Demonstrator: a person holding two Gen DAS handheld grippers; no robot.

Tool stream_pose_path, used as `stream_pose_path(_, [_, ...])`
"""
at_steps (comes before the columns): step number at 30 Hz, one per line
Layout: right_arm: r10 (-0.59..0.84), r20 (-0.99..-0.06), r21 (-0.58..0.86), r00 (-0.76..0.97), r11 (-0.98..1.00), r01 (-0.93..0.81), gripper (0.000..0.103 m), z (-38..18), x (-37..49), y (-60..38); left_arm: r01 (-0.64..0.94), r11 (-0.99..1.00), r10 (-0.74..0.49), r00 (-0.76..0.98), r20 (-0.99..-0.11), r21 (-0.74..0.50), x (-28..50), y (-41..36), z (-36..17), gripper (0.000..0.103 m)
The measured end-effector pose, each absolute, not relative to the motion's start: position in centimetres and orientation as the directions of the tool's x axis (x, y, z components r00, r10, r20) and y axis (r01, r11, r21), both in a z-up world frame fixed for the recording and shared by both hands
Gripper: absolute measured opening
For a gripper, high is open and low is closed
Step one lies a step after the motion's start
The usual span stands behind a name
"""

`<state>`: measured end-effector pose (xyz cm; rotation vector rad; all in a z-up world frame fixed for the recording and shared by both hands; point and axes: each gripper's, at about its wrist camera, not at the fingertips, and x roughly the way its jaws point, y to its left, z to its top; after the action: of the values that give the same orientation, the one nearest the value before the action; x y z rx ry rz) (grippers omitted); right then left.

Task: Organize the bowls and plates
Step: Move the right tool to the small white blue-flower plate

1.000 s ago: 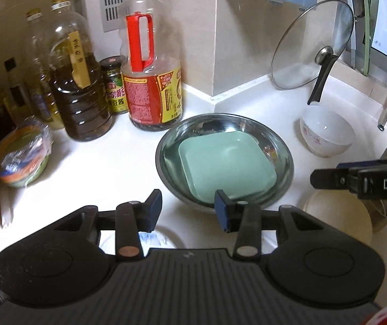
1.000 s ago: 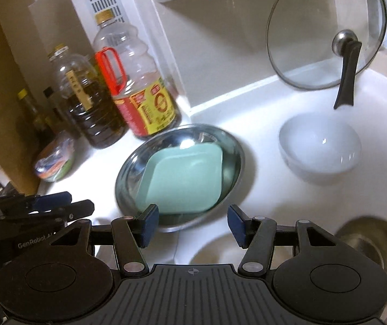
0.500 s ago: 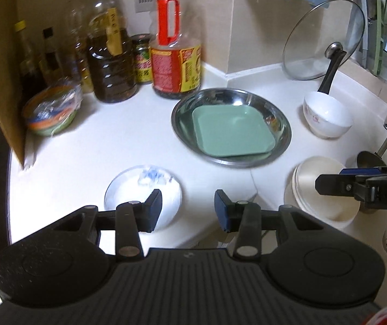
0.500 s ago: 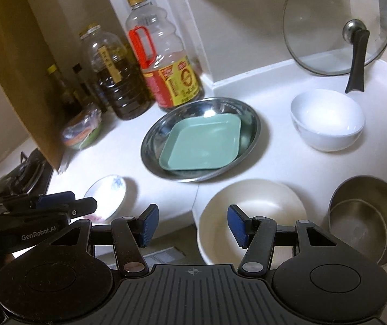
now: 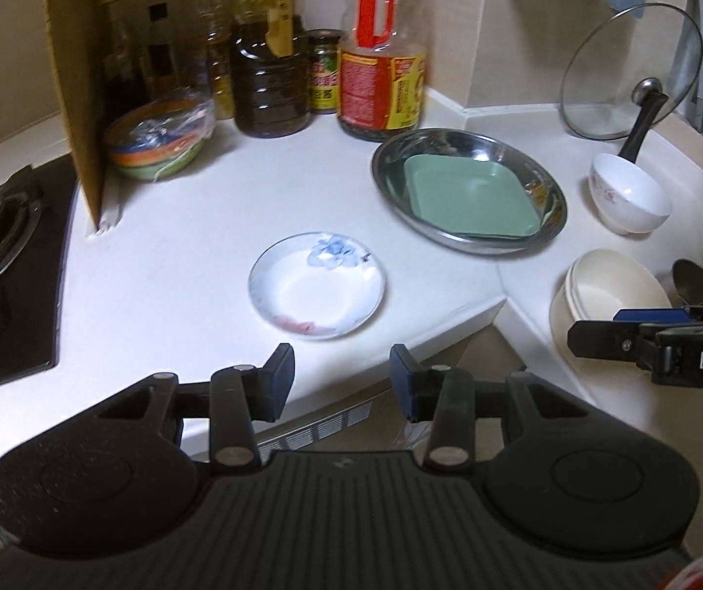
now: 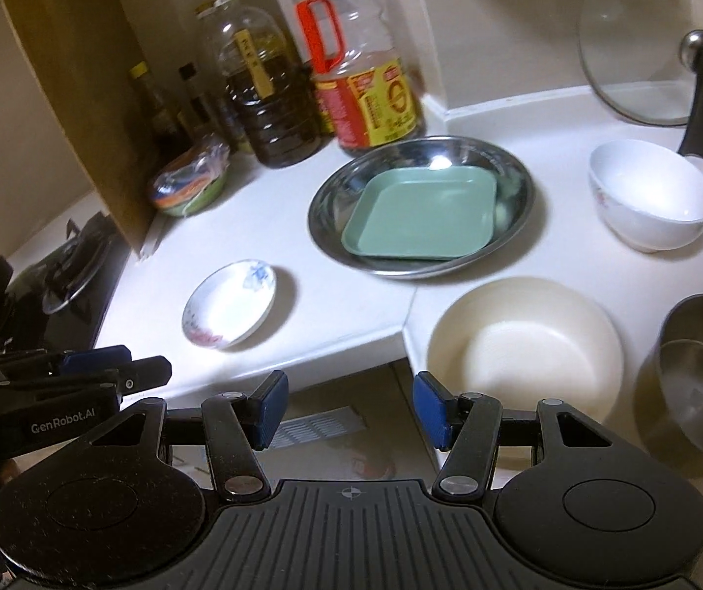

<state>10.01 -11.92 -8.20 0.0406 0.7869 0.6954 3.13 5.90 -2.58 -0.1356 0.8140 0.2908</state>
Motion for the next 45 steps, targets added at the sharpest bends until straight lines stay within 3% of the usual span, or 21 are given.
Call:
stream_pose_path(30, [0.593, -0.691, 0.248, 0.414, 0.732, -0.635, 0.057, -10.6, 11.3, -6.0, -0.412, 0.911, 0.274, 0.564, -0.779, 0.022, 2.8, 9.5, -4.6, 0.039])
stream_pose_path(45, [0.593, -0.692, 0.243, 0.41, 0.728, -0.641, 0.057, -11.2, 13.9, -3.0, -0.435, 0.9, 0.253, 0.576, -0.777, -0.029, 4.6, 12.2, -5.3, 0.039])
